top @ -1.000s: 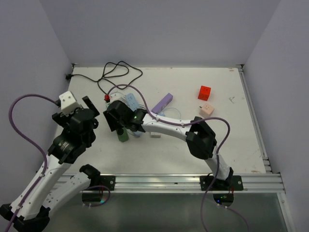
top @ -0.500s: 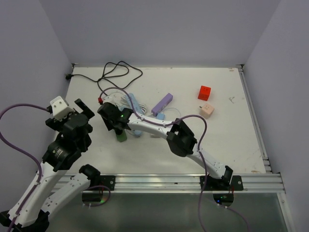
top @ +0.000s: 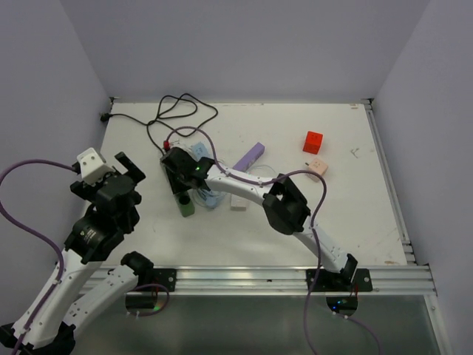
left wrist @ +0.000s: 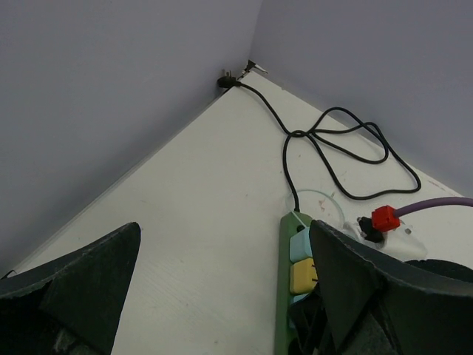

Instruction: Pull the plug off the socket

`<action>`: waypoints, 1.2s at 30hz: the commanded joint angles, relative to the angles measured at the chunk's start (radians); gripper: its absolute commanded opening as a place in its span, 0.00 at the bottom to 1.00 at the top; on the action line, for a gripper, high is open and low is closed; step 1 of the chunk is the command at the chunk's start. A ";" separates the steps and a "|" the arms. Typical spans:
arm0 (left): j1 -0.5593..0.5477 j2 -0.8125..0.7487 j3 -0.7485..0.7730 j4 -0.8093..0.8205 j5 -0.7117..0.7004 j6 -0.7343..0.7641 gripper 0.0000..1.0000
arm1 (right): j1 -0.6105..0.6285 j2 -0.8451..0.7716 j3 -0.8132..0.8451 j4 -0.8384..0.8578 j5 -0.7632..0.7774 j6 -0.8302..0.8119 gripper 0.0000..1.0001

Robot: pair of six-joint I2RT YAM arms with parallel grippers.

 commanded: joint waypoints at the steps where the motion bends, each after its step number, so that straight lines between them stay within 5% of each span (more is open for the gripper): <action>1: 0.003 0.003 -0.005 0.056 0.017 0.019 1.00 | -0.074 -0.133 -0.169 0.134 -0.254 0.113 0.10; 6: 0.005 0.048 -0.021 0.125 0.157 0.103 1.00 | -0.154 -0.250 -0.297 0.355 -0.466 0.183 0.08; 14: 0.008 0.207 0.100 -0.014 0.578 -0.027 0.99 | -0.210 -0.376 -0.481 0.588 -0.620 0.241 0.09; 23: 0.008 0.210 0.021 -0.133 0.700 -0.141 1.00 | -0.235 -0.403 -0.554 0.742 -0.632 0.272 0.08; 36: 0.008 0.246 -0.186 0.008 0.798 -0.204 0.97 | -0.244 -0.472 -0.672 0.874 -0.658 0.356 0.05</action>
